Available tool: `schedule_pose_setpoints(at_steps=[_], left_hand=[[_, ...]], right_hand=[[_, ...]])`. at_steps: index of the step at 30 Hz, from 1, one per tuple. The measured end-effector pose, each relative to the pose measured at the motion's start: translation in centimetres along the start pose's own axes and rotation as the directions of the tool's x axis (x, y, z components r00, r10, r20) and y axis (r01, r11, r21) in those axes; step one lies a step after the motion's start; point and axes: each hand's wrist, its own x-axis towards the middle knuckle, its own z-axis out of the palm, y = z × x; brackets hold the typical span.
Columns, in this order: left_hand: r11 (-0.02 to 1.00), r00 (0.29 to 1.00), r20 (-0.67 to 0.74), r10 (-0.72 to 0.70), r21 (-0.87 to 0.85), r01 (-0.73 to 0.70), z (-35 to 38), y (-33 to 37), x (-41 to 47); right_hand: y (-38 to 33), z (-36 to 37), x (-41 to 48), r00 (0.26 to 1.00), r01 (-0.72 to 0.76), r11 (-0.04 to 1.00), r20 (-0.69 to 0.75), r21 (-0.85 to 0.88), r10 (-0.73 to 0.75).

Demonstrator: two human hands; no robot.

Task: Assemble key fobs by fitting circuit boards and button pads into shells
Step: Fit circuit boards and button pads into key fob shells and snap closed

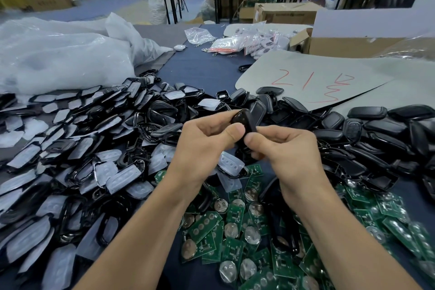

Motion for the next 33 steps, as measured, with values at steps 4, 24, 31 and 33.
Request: schedule_pose_setpoints(at_steps=[4, 24, 31, 33], left_hand=[[0.993, 0.993, -0.019, -0.120, -0.024, 0.119, 1.1, -0.2, -0.3], [0.987, 0.987, -0.088, -0.131, -0.100, 0.122, 1.9, 0.0, -0.7], [0.991, 0.991, -0.072, -0.113, -0.081, 0.107, 1.5, 0.0, -0.6], [0.996, 0.994, -0.070, -0.084, -0.042, 0.082, 1.5, -0.2, -0.7]], right_hand=[[0.1, 0.5, -0.3, 0.982, -0.113, 0.983, 0.168, 0.142, 0.089], [1.3, 0.2, 0.0, 0.982, -0.046, 0.998, 0.183, 0.044, 0.038], [1.3, 0.3, 0.2, 0.983, -0.027, 0.999, 0.183, 0.042, 0.019], [1.3, 0.2, 0.3, 0.984, -0.011, 0.999, 0.177, 0.039, 0.004]])
